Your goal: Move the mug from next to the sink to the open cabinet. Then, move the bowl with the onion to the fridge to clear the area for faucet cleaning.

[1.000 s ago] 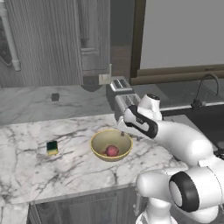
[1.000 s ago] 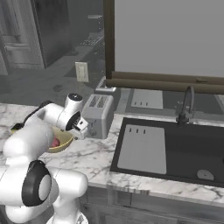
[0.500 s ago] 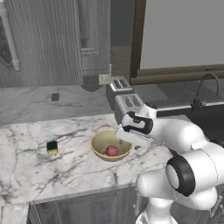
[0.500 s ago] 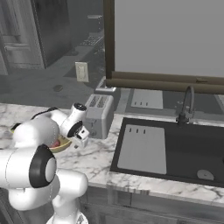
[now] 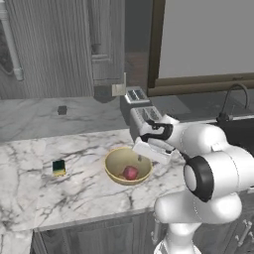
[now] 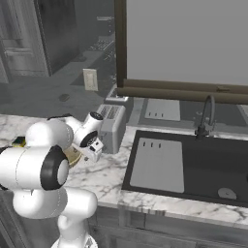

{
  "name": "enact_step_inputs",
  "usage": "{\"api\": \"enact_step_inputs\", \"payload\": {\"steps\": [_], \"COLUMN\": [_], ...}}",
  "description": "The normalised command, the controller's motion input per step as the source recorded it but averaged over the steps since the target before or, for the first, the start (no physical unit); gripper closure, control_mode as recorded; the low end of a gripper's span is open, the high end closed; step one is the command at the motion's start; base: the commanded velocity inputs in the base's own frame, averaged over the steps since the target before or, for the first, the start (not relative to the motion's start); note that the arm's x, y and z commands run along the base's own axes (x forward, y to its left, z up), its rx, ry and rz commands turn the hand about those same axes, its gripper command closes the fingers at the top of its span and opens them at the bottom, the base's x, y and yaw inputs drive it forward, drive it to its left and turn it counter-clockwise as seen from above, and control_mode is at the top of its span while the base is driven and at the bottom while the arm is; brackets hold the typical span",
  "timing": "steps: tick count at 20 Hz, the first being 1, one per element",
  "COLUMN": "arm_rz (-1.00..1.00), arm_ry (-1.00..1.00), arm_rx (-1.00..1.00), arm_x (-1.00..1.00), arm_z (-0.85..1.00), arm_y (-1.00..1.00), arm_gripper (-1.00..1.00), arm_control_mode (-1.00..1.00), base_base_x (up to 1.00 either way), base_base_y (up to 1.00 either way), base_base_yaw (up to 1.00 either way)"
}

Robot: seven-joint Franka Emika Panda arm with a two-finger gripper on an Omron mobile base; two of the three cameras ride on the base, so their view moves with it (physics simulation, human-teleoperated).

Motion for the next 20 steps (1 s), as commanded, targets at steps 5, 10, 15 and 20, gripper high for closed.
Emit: {"api": "enact_step_inputs", "payload": {"steps": [5,10,15,20], "arm_rz": [0.0,0.0,-0.04,-0.03], "arm_ry": [0.0,-0.03,-0.11,-0.04], "arm_rx": [0.0,0.03,0.08,0.2], "arm_x": [0.0,-0.04,-0.38,-0.67], "arm_z": [0.03,0.48,0.98,0.89], "arm_y": [0.0,0.0,-0.03,-0.35], "arm_gripper": [1.0,1.0,1.0,1.0], "arm_control_mode": [-1.0,-1.0,-1.0,-1.0], "base_base_x": [0.0,0.0,0.0,0.0], "base_base_y": [0.0,0.0,0.0,0.0], "base_base_yaw": [0.0,0.0,0.0,0.0]}}
